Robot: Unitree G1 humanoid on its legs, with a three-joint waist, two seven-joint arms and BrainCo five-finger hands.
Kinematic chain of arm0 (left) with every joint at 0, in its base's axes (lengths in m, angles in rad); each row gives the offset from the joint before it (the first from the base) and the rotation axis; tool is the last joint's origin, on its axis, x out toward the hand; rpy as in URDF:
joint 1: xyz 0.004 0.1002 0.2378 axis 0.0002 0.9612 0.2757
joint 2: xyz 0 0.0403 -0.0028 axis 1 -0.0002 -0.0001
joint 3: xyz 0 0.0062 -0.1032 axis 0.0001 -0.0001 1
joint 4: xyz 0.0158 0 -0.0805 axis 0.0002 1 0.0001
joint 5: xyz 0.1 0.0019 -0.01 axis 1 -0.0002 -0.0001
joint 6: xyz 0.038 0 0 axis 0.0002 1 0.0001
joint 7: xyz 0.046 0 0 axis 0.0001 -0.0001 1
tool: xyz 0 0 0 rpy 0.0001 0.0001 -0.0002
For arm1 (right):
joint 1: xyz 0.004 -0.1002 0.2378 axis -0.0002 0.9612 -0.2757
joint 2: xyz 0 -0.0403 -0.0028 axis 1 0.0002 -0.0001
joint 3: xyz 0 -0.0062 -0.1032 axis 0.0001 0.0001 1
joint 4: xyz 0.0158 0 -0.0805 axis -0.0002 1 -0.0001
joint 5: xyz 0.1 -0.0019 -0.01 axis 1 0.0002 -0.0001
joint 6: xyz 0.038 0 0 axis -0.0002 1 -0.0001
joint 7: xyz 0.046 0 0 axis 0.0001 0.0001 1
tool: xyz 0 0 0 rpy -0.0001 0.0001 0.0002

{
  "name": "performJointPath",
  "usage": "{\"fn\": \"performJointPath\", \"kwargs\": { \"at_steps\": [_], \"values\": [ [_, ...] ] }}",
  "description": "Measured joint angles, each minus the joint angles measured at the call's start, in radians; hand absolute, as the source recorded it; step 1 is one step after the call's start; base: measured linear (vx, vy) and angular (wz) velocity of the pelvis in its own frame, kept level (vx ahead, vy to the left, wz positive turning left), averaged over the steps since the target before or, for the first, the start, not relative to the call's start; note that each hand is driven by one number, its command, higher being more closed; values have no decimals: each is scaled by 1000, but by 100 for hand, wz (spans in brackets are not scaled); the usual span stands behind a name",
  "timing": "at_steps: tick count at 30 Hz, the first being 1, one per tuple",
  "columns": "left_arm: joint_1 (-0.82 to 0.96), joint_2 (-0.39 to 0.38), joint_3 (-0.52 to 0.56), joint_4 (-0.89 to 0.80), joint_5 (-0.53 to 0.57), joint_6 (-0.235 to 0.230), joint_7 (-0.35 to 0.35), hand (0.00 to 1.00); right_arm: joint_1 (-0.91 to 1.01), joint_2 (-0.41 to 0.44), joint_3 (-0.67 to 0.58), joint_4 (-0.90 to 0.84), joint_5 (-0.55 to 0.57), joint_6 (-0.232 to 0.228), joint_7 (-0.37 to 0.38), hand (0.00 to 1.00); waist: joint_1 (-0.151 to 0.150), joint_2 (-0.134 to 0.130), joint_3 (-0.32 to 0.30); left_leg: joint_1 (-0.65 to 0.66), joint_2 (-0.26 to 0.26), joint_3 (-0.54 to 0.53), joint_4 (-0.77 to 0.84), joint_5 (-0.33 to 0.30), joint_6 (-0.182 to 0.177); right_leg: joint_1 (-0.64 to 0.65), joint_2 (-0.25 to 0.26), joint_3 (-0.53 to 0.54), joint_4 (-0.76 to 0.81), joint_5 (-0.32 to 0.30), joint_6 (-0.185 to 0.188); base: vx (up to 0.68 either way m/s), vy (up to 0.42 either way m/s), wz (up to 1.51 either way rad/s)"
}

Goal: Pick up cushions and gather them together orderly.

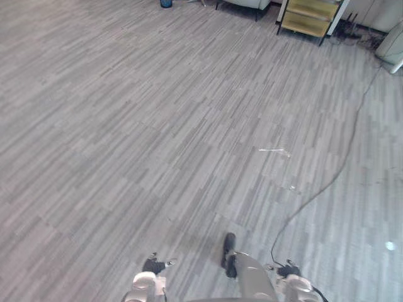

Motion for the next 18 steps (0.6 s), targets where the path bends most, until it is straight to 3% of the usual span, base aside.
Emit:
{"fn": "performJointPath", "kwargs": {
  "at_steps": [1, 2, 3, 4, 6, 7, 8, 9, 10, 11, 12, 13, 14, 15, 17, 18],
  "values": [
    [10, -11, 27, -19, 0, 1, 1, 0, 4, 6, 8, -2, 1, 0, -2, 0, 5, 9, 10, -95, 39, -31, 239, 67, 20, 86, 30, 11, -31, -35, -13, 663, -188, -29],
    [10, -13, 29, -30, -1, -1, 0, 0, 7, 10, 11, -2, 1, 1, -2, 0, 8, 9, 16, -131, 56, -30, 328, 36, 24, 121, 41, 19, -43, -46, -14, 524, -108, -31],
    [10, -13, 26, -48, -1, -6, -1, 0, 9, 26, 23, -1, 2, 0, -3, 0, 23, -1, 27, -211, 79, -23, 488, -40, 36, 202, 58, 37, -66, -71, -22, 565, -103, -44],
    [17, -12, 12, -72, -1, -7, -3, 0, 8, 50, 30, 1, 4, 0, -3, 0, 45, -24, 32, -298, 68, -10, 565, -101, 26, 286, 61, 68, -103, -95, -22, 644, -113, -63],
    [34, -13, -10, -93, -7, -9, -4, 0, 2, 61, 53, 0, 9, 0, -4, 0, 58, -42, 27, -428, 44, 22, 520, -161, 36, 374, 62, 116, -174, -108, -16, 575, -67, -63],
    [42, -13, -15, -108, -10, -12, -5, 0, -17, 63, 56, 2, 13, 0, -4, 0, 68, -38, 23, -505, 23, 46, 400, -199, 38, 426, 64, 157, -212, -113, -9, 531, 39, -87],
    [51, -15, -11, -110, -13, -12, -4, 0, -25, 59, 51, 8, 12, 1, -5, 0, 88, -38, 26, -536, -16, 61, 199, -209, 36, 462, 54, 203, -238, -125, 5, 530, 72, -94],
    [54, -17, -9, -112, -18, -14, -4, 0, -28, 55, 49, 11, 12, 1, -5, 0, 96, -35, 24, -539, -38, 56, 96, -203, 31, 474, 47, 220, -246, -134, 14, 530, 129, -96],
    [61, -19, -11, -112, -21, -15, -5, 0, -30, 45, 42, 21, 10, 1, -6, 0, 107, -25, 18, -521, -80, 45, -202, -142, -2, 503, 34, 258, -269, -164, 34, 516, 176, -88],
    [72, -22, -10, -107, -26, -19, -5, 0, -32, 33, 46, 44, 6, 1, -8, 0, 114, -10, 9, -506, -92, 43, -356, -28, -11, 538, 33, 291, -278, -202, 47, 533, 193, -84],
    [72, -19, -9, -101, -28, -21, -5, 0, -31, 34, 49, 51, 3, 3, -9, 0, 120, -13, 6, -493, -97, 47, -357, 17, 1, 555, 27, 306, -281, -212, 51, 598, 213, -56],
    [70, -5, -9, -94, -24, -24, -6, 0, -27, 49, 52, 57, 1, 9, -9, 0, 119, -52, -13, -483, -143, 58, -336, 11, 48, 585, -19, 314, -289, -233, 68, 680, 170, -14],
    [64, 7, -8, -90, -17, -24, -8, 0, -15, 51, 48, 56, -1, 9, -9, 0, 110, -76, -22, -500, -168, 50, -279, -42, 82, 586, -44, 305, -264, -232, 80, 689, 154, 3],
    [63, 6, -7, -91, -17, -24, -11, 0, -13, 50, 45, 55, -1, 9, -8, 0, 110, -79, -24, -504, -172, 46, -255, -56, 101, 582, -49, 304, -240, -232, 81, 679, 137, 22],
    [61, 7, -9, -80, -18, -24, -18, 0, -3, 46, 43, 55, -4, 9, -9, 0, 114, -88, -31, -470, -176, 49, -212, -121, 103, 535, -55, 321, -55, -237, 100, 615, 142, 7],
    [58, 16, -11, -66, -17, -17, -23, 0, -3, 47, 45, 68, -14, 6, -7, 0, 112, -93, -32, -395, -178, 51, -228, -180, 97, 407, -65, 318, 287, -184, 330, 560, 118, -13]
  ]
}}
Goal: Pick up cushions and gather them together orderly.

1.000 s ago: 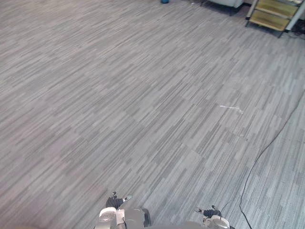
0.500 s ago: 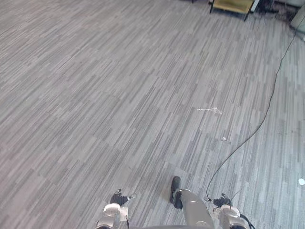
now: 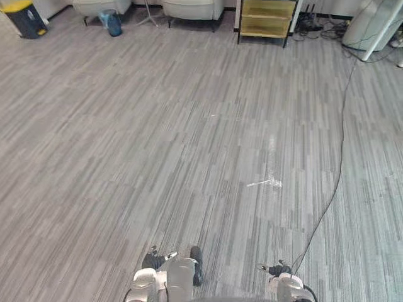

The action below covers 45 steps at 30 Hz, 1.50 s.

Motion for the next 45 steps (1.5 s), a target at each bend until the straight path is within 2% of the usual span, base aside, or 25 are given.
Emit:
{"fn": "performJointPath", "kwargs": {
  "at_steps": [1, 3, 5, 7, 8, 10, 11, 12, 14, 15, 16, 17, 19, 22, 26, 27, 28, 30, 33, 35, 36, 38, 41, 43, 45],
  "values": [
    [-2, 5, -3, 9, 0, 6, 0, 0, -2, 2, 0, 5, -7, -1, 3, 0, -2, -2, 0, 27, -4, 0, -7, -13, 0, -37, -8, -5, 97, 12, 37, 668, 111, -11],
    [-3, 20, -55, 30, 1, 13, 0, 0, 9, 1, 2, 11, -17, 1, 14, 0, -14, 0, 5, 222, -17, -5, -101, -32, -1, -150, -92, -146, 321, -49, -86, 559, 26, -5],
    [-6, 30, -86, 32, 1, 13, 0, 0, 12, -9, 8, 8, -19, -1, 15, 0, -23, 22, 12, 342, 2, -1, -186, -32, -1, -211, -111, -267, 211, -97, -182, 470, -24, -1],
    [-18, 36, -87, 31, 1, 12, 2, 0, 3, -15, 9, 8, -23, -1, 15, 0, -38, 22, 12, 400, 24, -2, -228, -32, -1, -287, -96, -311, 16, -86, -193, 501, -111, 23],
    [-18, 37, -89, 30, 1, 11, 3, 0, -2, -17, 10, 4, -22, -5, 15, 0, -46, 22, 12, 419, 33, -4, -244, -34, -4, -316, -84, -310, -88, -47, -186, 605, -222, 47],
    [-19, 36, -102, 30, 9, 9, 3, 0, -5, -32, 13, 3, -24, -7, 15, 0, -76, -4, 15, 496, 37, -25, -291, -70, -63, -347, -66, -238, -461, 182, -167, 580, -286, 50],
    [-17, 39, -106, 30, 10, 9, 3, 0, -2, -35, 13, 4, -23, -7, 16, 0, -76, -13, 18, 516, 36, -29, -292, -84, -82, -353, -67, -222, -463, 245, -162, 578, -312, 33],
    [-16, 27, -111, 41, 10, 10, 3, 0, 6, -44, 9, 4, -23, -7, 16, 0, -81, 0, 19, 552, 50, -50, -293, -107, -104, -360, -50, -211, -402, 339, -206, 566, -297, 4],
    [-9, -5, -116, 54, 10, 10, 6, 0, 7, -71, 6, -4, -23, -9, 14, 0, -79, 69, 0, 509, 135, -82, -154, -107, -107, -395, 11, -230, -265, 198, -246, 614, -326, -16],
    [-9, -8, -114, 55, 10, 10, 6, 0, 9, -71, 5, -12, -23, -9, 14, 0, -79, 75, -1, 487, 149, -85, -102, -103, -111, -394, 23, -234, -255, 184, -255, 539, -317, -21],
    [-11, -14, -85, 54, 10, 11, 7, 0, 15, -67, 6, -26, -23, -10, 14, 0, -83, 86, 4, 404, 188, -120, 115, -57, -123, -360, 54, -245, -245, 143, -271, 525, -286, -14],
    [-14, -18, -56, 51, 8, 13, 10, 0, 23, -62, 10, -37, -21, -9, 9, 0, -83, 92, 18, 304, 224, -155, 369, 68, -99, -287, 79, -248, -277, 116, -289, 517, -259, -9],
    [-10, -17, -53, 26, 7, 12, 11, 0, 45, -51, 15, -60, -19, -8, -4, 0, -78, 89, 37, 172, 265, -144, 654, 28, -94, -164, 108, -244, -335, 87, -313, 539, -175, -5],
    [-2, -11, -54, -16, 5, 10, 10, 0, 53, -15, 22, -65, -4, -7, -18, 0, -64, 53, 49, 18, 244, -92, 696, -32, -85, -30, 107, -231, -422, 51, -318, 488, -123, -2],
    [-1, -13, -57, -31, 5, 9, 10, 0, 45, 6, 7, -64, 14, -5, -35, 0, -48, 53, 51, -95, 120, -20, 248, -63, -80, 107, 76, -206, -514, 29, -277, 471, 31, -16],
    [5, -19, -68, -29, 5, 7, 10, 0, 53, 2, 6, -63, 14, -8, -35, 0, -40, 61, 44, -74, 56, -26, -52, 58, -86, 144, 62, -186, -544, 4, -242, 457, 144, -43],
    [6, -18, -76, -25, -2, 6, 10, 0, 53, 0, 8, -61, 13, -7, -34, 0, -26, 65, 39, -62, 50, -27, -76, 166, -66, 162, 59, -161, -552, -11, -225, 483, 162, -47],
    [-2, -5, -81, -18, -1, 7, 7, 0, 54, 29, 9, -61, 10, -6, -33, 0, -23, 31, 21, -59, 6, -9, -60, 126, -21, 175, 16, -145, -550, -27, -204, 559, 151, -17],
    [0, 5, -78, -13, -5, 6, 3, 0, 65, 31, 7, -60, -36, 3, -30, 0, -12, 21, 14, -39, 2, 9, 13, 32, 1, 127, -12, -114, -372, -33, -194, 522, 146, -10],
    [-1, 18, -89, 0, -4, 8, -1, 0, 68, 28, 7, -59, -68, 3, -26, 0, -14, -1, 9, 51, -21, 26, -21, -23, 3, -31, -62, -98, 35, -9, -100, 500, 147, -16],
    [-1, 26, -100, 12, -3, 9, -1, 0, 69, 27, 7, -59, -77, 3, -22, 0, -18, -10, 9, 105, -40, 26, -43, -38, 5, -90, -85, -102, 191, -4, -88, 712, 115, 5],
    [1, 40, -134, 36, -2, 12, 0, 0, 70, 20, -1, -65, -84, 0, -14, 0, -35, -10, 8, 236, -54, 24, -107, -45, 8, -163, -116, -168, 316, -48, -136, 553, 44, 18],
    [-9, 38, -136, 47, -1, 12, 3, 0, 50, 11, 0, -64, -88, 2, -13, 0, -50, 4, 11, 347, -30, -3, -189, -45, 7, -248, -99, -308, 109, -83, -196, 420, -29, 28],
    [-10, 36, -136, 47, 1, 12, 3, 0, 35, 8, 0, -65, -88, 1, -13, 0, -64, 9, 14, 383, -10, -14, -214, -56, -14, -298, -61, -317, -104, -41, -195, 439, -112, 33],
    [4, 44, -136, 48, 9, 13, 3, 0, 38, 9, 1, -61, -93, 3, -11, 0, -67, -21, 10, 420, -19, -26, -221, -90, -68, -306, -13, -260, -387, 219, -224, 493, -169, 17]
  ]
}}
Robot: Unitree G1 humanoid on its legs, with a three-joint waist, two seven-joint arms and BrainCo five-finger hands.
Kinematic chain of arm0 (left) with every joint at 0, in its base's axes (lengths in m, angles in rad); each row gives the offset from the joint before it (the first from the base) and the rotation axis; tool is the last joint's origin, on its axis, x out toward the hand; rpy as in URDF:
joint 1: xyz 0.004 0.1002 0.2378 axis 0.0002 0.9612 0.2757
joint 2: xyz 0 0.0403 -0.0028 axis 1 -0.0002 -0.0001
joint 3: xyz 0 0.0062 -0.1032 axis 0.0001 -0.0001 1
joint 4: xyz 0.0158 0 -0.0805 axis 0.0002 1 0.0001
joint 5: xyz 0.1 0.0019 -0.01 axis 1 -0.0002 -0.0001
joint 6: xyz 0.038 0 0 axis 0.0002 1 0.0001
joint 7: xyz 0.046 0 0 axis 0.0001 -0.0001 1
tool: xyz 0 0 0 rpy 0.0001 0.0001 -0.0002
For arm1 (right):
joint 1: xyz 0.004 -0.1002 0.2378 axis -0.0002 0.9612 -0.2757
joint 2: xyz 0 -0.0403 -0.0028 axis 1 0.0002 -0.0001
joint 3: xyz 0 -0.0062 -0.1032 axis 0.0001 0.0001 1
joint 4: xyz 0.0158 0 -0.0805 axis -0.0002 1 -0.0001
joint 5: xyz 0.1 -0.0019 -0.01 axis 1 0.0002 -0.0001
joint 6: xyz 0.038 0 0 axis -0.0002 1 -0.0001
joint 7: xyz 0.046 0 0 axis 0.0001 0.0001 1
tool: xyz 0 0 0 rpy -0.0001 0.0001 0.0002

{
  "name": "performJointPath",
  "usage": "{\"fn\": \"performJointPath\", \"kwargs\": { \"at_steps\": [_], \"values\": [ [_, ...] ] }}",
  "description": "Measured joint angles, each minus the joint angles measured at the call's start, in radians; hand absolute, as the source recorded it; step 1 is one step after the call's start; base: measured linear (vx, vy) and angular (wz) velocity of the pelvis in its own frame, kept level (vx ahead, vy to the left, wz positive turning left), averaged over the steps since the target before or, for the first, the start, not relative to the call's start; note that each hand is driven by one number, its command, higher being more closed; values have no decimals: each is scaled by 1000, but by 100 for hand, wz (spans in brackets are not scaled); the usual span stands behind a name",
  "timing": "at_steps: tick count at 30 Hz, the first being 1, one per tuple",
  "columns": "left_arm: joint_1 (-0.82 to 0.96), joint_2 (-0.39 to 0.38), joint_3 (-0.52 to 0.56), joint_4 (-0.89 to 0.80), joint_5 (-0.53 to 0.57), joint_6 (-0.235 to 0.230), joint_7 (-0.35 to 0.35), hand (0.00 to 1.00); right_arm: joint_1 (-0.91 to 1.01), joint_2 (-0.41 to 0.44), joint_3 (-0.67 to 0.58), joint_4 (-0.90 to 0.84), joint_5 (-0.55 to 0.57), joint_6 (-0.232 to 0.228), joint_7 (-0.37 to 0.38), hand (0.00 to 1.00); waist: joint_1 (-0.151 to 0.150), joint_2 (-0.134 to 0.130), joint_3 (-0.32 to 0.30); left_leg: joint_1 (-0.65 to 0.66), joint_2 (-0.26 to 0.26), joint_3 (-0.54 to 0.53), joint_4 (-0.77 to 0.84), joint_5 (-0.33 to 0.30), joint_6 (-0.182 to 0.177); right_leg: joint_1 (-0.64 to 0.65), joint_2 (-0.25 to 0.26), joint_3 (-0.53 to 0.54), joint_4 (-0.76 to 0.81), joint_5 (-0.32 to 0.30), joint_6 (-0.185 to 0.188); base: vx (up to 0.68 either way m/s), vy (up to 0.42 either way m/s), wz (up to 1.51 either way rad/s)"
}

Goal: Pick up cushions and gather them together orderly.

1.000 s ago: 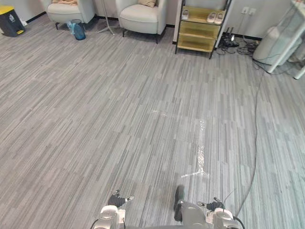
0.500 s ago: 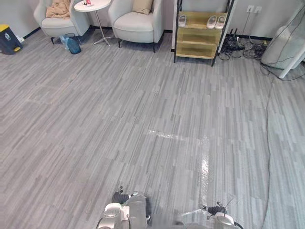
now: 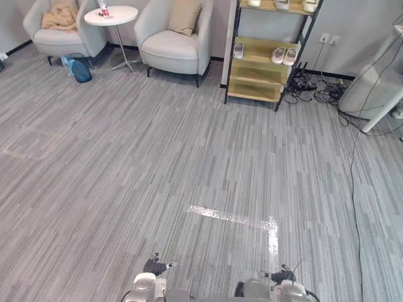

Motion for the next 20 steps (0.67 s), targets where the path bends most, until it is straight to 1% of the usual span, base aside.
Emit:
{"fn": "performJointPath", "kwargs": {
  "at_steps": [1, 2, 3, 4, 5, 6, 7, 8, 9, 10, 11, 12, 13, 14, 15, 16, 17, 18, 19, 20],
  "values": [
    [-5, -15, 2, 10, 0, 4, 2, 0, 1, -20, -1, 2, -2, 3, 3, 0, 4, 22, -5, 20, 21, -13, 3, -15, -21, 2, 22, 11, 26, 43, -49, 269, -92, 5],
    [-4, -21, 0, 5, 1, 3, 0, 0, 1, -35, 0, 2, -8, 5, 2, 0, 5, 41, -14, 13, 37, -14, 13, -13, -24, 2, 36, 10, 25, 32, -60, 524, -202, 2],
    [-6, -37, 1, 4, 3, 1, 0, 0, 0, -44, -1, 4, -8, 7, 1, 0, 4, 68, -17, 12, 61, -32, 27, -13, -25, 19, 54, -5, 8, -2, -54, 423, -151, 5],
    [-16, -47, 1, 4, 10, 2, 0, 0, -1, -49, -2, 4, -7, 9, 0, 0, 0, 90, -15, 9, 78, -42, 51, -13, -26, 37, 68, -17, -7, -11, -63, 475, -195, 16],
    [-27, -53, 1, 4, 17, 2, -1, 0, -2, -49, -18, 4, 1, 9, -1, 0, -3, 100, -12, -13, 90, -55, 111, -9, -30, 61, 78, -26, -24, -22, -63, 351, -160, 20],
    [-38, -56, 3, 0, 21, 2, -2, 0, 3, -48, -24, 4, 5, 10, -2, 0, -3, 100, -8, -59, 110, -57, 258, 5, -51, 108, 92, -30, -51, -37, -67, 343, -159, 27],
    [-44, -61, 14, -4, 28, 3, -4, 0, 14, -42, -15, -6, 21, 9, -4, 0, -5, 98, -3, -127, 130, -60, 441, 47, -52, 155, 95, -39, -74, -48, -65, 320, -130, 24],
    [-42, -70, 18, -24, 36, 3, -5, 0, 20, -33, 1, -5, 40, 10, -5, 0, 2, 85, 8, -225, 164, -63, 659, 82, -33, 209, 96, -41, -100, -59, -77, 360, -94, 15],
    [-41, -76, 19, -47, 41, 3, -6, 0, 22, -26, 8, -7, 52, 10, -7, 0, 7, 85, 13, -301, 184, -46, 768, 36, -30, 264, 96, -37, -120, -69, -85, 397, -83, 0],
    [-34, -81, 19, -61, 41, 4, -5, 0, 23, -14, 6, -10, 63, 10, -12, 0, 11, 70, 19, -349, 185, -38, 750, 5, -28, 300, 90, -29, -140, -73, -80, 276, -53, -9],
    [-34, -81, 19, -62, 41, 4, -5, 0, 23, -13, 5, -11, 64, 10, -12, 0, 12, 70, 19, -354, 185, -38, 744, 3, -29, 302, 89, -29, -141, -74, -79, 241, 23, -18],
    [-34, -88, 18, -71, 41, 4, -5, 0, 23, 0, 1, -27, 71, 10, -19, 0, 14, 68, 20, -391, 181, -34, 639, -16, -30, 325, 79, -18, -151, -79, -68, 217, 98, -25],
    [-34, -93, 17, -76, 40, 4, -5, 0, 26, 5, -14, -42, 72, 11, -21, 0, 15, 70, 19, -404, 164, -45, 480, -11, -31, 336, 66, -5, -149, -90, -51, 256, 134, -27],
    [-34, -95, 17, -76, 40, 4, -5, 0, 29, 8, -19, -45, 72, 10, -21, 0, 15, 73, 18, -405, 155, -56, 420, -4, -31, 339, 63, 0, -148, -93, -44, 186, 183, -28],
    [-26, -103, 16, -74, 40, 6, -5, 0, 36, 5, -33, -46, 72, 9, -21, 0, 16, 88, 11, -394, 136, -92, 256, 68, -51, 339, 61, 12, -141, -107, -17, 131, 174, -31],
    [-12, -107, 11, -72, 39, 3, -5, 0, 41, -8, -37, -40, 71, 10, -21, 0, 20, 106, 0, -382, 129, -132, 190, 163, -62, 341, 69, 30, -132, -126, 7, 164, 201, -23],
    [-12, -97, 8, -64, 40, 3, -5, 0, 51, 4, -44, -41, 70, 11, -21, 0, 17, 85, -14, -361, 100, -121, 167, 157, -50, 350, 43, 40, -133, -136, 27, 138, 142, -9],
    [-13, -92, 9, -62, 40, 4, -5, 0, 60, 10, -45, -41, 70, 12, -21, 0, 14, 70, -18, -348, 87, -111, 147, 158, -47, 354, 27, 42, -132, -142, 36, 201, 143, 4],
    [-11, -82, 15, -63, 40, 4, -4, 0, 80, 26, -52, -43, 70, 12, -21, 0, 14, 43, -30, -329, 66, -92, 117, 160, -39, 356, 1, 45, -130, -148, 46, 261, 139, -11],
    [-3, -72, 20, -62, 39, 4, -4, 0, 87, 41, -62, -43, 69, 14, -23, 0, 21, 23, -41, -308, 45, -76, 90, 165, -26, 361, -20, 57, -133, -150, 51, 221, 113, -13]
  ]
}}
